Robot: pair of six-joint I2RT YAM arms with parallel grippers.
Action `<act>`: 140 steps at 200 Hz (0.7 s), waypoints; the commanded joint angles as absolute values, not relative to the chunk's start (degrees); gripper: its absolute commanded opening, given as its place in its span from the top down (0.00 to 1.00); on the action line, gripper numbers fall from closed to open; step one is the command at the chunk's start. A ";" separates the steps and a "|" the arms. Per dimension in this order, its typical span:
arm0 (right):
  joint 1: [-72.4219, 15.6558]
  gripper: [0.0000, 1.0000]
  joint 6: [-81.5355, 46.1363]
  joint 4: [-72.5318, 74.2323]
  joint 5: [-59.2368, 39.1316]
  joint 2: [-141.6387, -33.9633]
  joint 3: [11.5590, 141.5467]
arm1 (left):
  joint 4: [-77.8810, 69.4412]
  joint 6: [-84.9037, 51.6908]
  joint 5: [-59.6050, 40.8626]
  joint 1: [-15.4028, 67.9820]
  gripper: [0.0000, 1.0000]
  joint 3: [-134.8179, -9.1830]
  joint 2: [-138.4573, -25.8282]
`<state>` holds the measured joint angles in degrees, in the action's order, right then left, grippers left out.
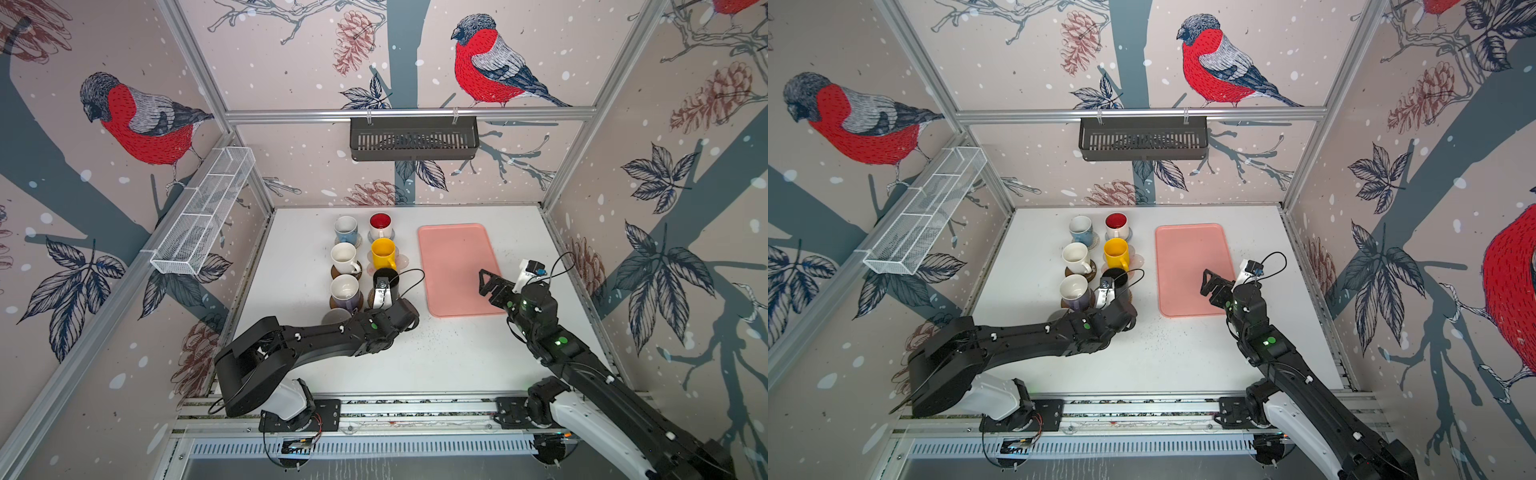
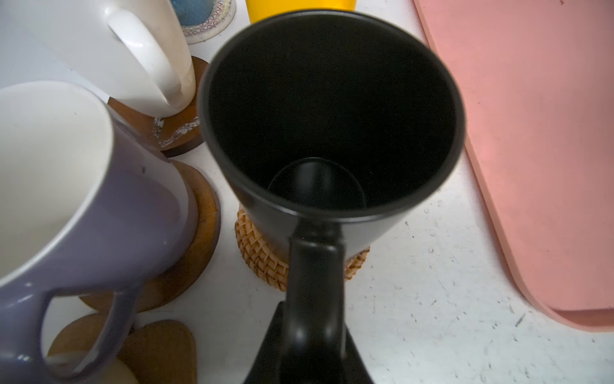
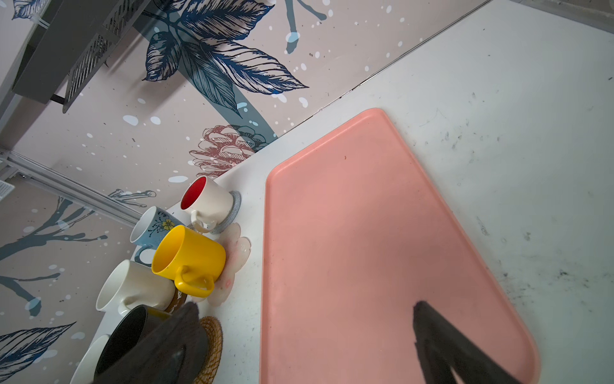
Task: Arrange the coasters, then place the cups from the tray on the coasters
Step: 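Lower the black mug onto the rattan coaster with the left gripper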
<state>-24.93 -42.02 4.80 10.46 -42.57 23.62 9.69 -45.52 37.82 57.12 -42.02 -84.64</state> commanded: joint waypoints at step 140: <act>-24.69 0.01 -41.86 6.94 9.84 -43.44 23.90 | 6.24 -45.43 40.94 56.25 1.00 -41.27 -83.74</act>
